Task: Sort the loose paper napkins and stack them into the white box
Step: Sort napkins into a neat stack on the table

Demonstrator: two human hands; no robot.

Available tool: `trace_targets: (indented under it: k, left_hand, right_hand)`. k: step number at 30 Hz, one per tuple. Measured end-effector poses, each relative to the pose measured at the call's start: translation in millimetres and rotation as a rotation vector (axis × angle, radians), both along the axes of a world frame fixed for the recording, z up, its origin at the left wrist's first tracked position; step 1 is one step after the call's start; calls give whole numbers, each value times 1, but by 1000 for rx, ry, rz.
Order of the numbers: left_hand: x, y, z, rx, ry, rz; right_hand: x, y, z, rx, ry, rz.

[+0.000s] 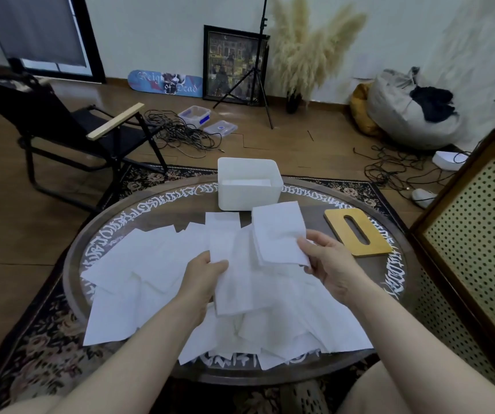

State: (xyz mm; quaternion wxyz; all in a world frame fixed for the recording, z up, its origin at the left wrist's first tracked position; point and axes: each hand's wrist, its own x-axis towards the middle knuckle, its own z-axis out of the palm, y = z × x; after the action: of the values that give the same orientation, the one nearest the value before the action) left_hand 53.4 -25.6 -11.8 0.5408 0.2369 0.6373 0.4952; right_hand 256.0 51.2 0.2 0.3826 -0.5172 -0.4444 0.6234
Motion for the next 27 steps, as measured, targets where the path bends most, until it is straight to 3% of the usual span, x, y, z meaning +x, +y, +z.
trace_targets:
  k: [3,10,16,19,22,25,27]
  left_hand:
    - [5,1,2,21,-30,-3]
    - [6,2,6,47,-178,69]
    - [2,2,0,100,-60,98]
    - [-1,4,-3,130,-245,210]
    - [-1,4,-2,168,-488,249]
    - [-6,2,-3,208,-467,211]
    - [-15,1,-2,240,-361,192]
  right_hand:
    - [-11,-16,0,-7,25,119]
    - [-26,-29,-4,14,-193,201]
    - [-32,-31,-5,18,-293,189]
    - [-35,-35,-7,-148,-347,265]
    - [-41,-39,-10,-284,-247,372]
    - [-42,-34,-17,-163,-216,267]
    - [-37,-26,-18,26,-305,179]
